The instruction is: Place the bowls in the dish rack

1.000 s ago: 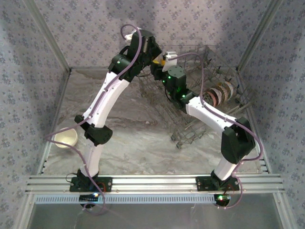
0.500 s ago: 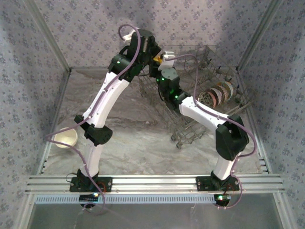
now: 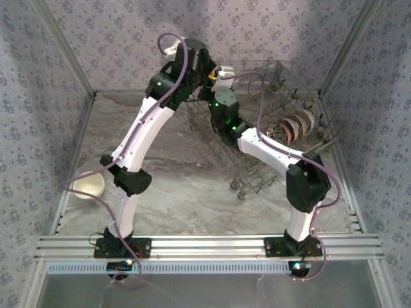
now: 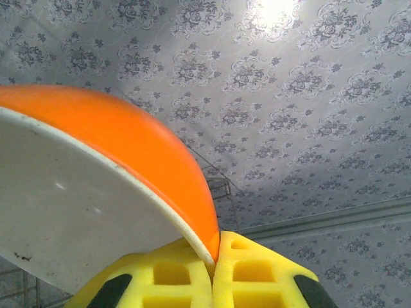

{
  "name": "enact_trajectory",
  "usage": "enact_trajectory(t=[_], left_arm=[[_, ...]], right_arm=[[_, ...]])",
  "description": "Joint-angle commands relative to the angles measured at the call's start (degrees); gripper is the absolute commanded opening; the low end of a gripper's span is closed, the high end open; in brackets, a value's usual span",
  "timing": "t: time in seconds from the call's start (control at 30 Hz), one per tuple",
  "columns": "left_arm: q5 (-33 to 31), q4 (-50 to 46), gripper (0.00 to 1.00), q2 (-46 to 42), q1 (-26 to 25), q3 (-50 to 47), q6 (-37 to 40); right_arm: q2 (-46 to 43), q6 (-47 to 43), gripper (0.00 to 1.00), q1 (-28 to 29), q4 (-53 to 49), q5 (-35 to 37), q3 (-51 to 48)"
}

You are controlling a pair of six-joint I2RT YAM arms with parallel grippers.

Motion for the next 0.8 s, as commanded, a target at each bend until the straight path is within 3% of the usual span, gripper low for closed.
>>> enact_trajectory(t=[0.0,0.23,0.57,0.77], left_arm=[[0.58,1.16,0.0,-1.73,-0.58,2.18,1.06],[1.78,1.74,0.1,-1.71,-0.55,2.17,1.91],[7.23,2.98,0.46,-2.43,-0.58,2.21,5.77],[10.61,2.01,0.57,-2.7,-0.58,2.29,7.94]], right_arm=[[0.53,-3.23,0.0,0.72,1.79,0.68,2.5],[0.45,-4.04,0.0,0.72,1.12,2.07,2.99],[-0.76,-2.73,0.0,-2.36,-2.04,5.87,3.72],[-1.09,-2.16,0.0,-5.15,-5.73,7.61,5.59]])
